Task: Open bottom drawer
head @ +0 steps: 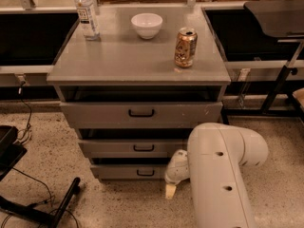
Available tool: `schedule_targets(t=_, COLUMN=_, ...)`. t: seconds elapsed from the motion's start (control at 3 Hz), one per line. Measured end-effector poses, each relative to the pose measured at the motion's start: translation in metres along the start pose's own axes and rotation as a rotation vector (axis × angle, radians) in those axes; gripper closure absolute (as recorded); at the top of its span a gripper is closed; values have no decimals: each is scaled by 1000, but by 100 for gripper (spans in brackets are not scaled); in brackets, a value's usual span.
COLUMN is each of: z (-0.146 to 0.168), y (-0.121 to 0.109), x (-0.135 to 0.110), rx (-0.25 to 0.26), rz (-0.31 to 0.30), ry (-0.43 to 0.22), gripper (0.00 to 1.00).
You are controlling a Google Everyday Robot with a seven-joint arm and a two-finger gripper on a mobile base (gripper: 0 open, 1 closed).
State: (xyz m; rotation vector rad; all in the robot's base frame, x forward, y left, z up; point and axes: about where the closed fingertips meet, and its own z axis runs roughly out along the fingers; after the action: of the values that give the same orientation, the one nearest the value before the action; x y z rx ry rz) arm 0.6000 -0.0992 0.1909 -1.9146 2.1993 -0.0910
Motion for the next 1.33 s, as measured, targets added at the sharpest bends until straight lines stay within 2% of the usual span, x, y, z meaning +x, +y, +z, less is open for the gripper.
schedule_targets(t=0.33, z=1, y=2, x=-1, rx=-7, rz=7, ry=-4, gripper=0)
schedule_targets(t=1.0, z=-1, y=24, x=26, rx=-48, rz=-1, ry=38, gripper=42)
schedule_targets(t=1.33, z=0, y=36, x=33, rx=-81, rz=8, ry=43, gripper=41)
